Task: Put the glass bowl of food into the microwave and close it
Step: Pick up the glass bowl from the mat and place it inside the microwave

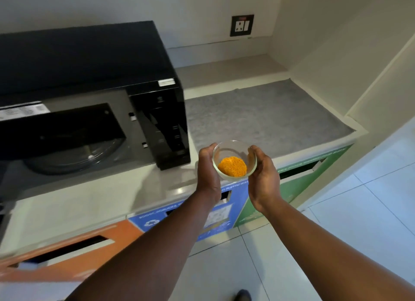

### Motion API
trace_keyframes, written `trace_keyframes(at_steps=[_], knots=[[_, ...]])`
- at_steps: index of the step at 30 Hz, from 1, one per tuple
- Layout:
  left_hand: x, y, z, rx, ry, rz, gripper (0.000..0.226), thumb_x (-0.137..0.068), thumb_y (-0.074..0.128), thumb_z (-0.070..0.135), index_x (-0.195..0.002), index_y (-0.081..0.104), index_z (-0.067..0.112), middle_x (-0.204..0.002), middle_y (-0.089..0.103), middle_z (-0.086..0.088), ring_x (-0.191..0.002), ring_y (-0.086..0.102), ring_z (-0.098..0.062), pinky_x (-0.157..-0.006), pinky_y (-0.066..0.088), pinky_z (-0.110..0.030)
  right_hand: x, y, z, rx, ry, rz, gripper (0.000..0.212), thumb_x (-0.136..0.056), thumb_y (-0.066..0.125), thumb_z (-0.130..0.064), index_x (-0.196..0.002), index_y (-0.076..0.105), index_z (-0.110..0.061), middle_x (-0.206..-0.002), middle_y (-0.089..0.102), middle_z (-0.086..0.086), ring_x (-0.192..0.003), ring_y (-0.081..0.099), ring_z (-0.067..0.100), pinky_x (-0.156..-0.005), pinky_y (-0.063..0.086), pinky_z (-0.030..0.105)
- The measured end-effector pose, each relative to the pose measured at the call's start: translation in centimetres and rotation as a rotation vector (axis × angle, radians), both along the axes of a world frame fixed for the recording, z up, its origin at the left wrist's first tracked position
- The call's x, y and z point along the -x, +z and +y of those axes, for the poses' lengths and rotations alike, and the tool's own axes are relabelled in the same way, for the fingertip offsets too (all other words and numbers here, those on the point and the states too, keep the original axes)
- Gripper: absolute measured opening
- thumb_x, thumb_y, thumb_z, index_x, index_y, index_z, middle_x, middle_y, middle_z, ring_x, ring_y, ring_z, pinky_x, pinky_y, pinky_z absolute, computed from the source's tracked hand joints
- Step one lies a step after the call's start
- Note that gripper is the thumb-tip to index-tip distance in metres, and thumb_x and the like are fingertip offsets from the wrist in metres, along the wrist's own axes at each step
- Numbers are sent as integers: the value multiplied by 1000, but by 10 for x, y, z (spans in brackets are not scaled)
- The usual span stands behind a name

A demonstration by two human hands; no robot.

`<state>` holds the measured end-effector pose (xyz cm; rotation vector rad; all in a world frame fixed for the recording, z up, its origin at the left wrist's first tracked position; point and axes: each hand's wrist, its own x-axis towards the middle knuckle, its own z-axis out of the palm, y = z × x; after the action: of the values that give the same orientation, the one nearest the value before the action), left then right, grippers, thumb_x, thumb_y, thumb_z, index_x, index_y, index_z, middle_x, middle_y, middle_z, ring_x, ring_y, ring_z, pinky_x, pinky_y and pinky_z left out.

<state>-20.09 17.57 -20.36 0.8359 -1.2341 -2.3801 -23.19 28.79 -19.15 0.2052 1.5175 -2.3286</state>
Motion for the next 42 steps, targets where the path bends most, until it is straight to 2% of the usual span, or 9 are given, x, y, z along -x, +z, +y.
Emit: trace_keyframes(at_steps=[3, 6, 12, 18, 26, 30, 35, 38, 42], knots=[[-36, -4, -12, 32, 27, -34, 27, -95, 55, 39, -105, 67, 17, -92, 66, 0, -88, 62, -15, -82, 48, -33, -35, 0, -18, -22, 26, -16, 25, -103, 51, -26, -105, 73, -15, -89, 78, -6, -88, 72, 5, -94, 48, 32], [-65, -7, -27, 38, 84, -22, 31, -101, 50, 37, -111, 68, 14, -95, 67, -2, -90, 62, -14, -80, 48, -29, -62, -5, -37, -70, 34, -35, 36, -100, 55, -33, -126, 69, -12, -116, 75, 1, -113, 66, 15, -114, 41, 44], [-109, -6, -57, 35, 194, -37, 32, -103, 47, 37, -114, 66, 13, -88, 66, 3, -82, 62, -8, -73, 46, -25, -102, -8, -75, -108, 105, -22, 46, -94, 55, -47, -132, 65, -23, -131, 69, 3, -128, 59, 25, -117, 36, 48], [-151, -7, -90, 50, 340, 14, 32, -94, 53, 43, -111, 64, 19, -101, 65, 0, -99, 60, -15, -87, 45, -32, -134, -5, -109, -182, 299, 70, 36, -105, 43, -38, -124, 68, -23, -120, 73, 3, -123, 62, 25, -113, 43, 47], [-192, 3, -154, 85, 474, 72, 33, -103, 41, 35, -99, 67, 15, -80, 69, 3, -80, 64, -11, -77, 47, -33, -154, -6, -175, -124, 520, 224, 35, -98, 39, -13, -113, 69, -22, -112, 73, 2, -111, 66, 17, -107, 46, 50], [-198, 18, -188, 113, 479, 180, 32, -103, 38, 26, -94, 67, 14, -77, 69, 3, -75, 65, -10, -72, 49, -29, -149, -4, -213, -35, 605, 346, 39, -91, 44, -12, -125, 64, -10, -125, 63, 25, -125, 53, 42, -113, 36, 61], [-196, 32, -239, 106, 453, 286, 29, -98, 41, 19, -80, 63, 14, -63, 68, 3, -60, 65, -11, -60, 52, -23, -135, -3, -270, 25, 658, 328, 63, -82, 52, -22, -143, 46, -8, -153, 46, 20, -132, 55, 28, -104, 46, 43], [-191, 32, -267, 92, 431, 329, 31, -98, 39, 18, -77, 60, 12, -62, 67, 1, -57, 65, -14, -56, 53, -20, -124, -10, -295, 103, 681, 274, 62, -97, 41, -12, -158, 29, -12, -148, 46, -3, -96, 66, -3, -83, 50, 17], [-180, 23, -294, 156, 453, 323, 32, -95, 40, 16, -70, 60, 11, -60, 65, 0, -57, 64, -15, -59, 54, -23, -115, -11, -325, 200, 675, 282, 44, -92, 43, -10, -134, 57, -8, -129, 66, -1, -100, 64, 8, -92, 48, 23]])
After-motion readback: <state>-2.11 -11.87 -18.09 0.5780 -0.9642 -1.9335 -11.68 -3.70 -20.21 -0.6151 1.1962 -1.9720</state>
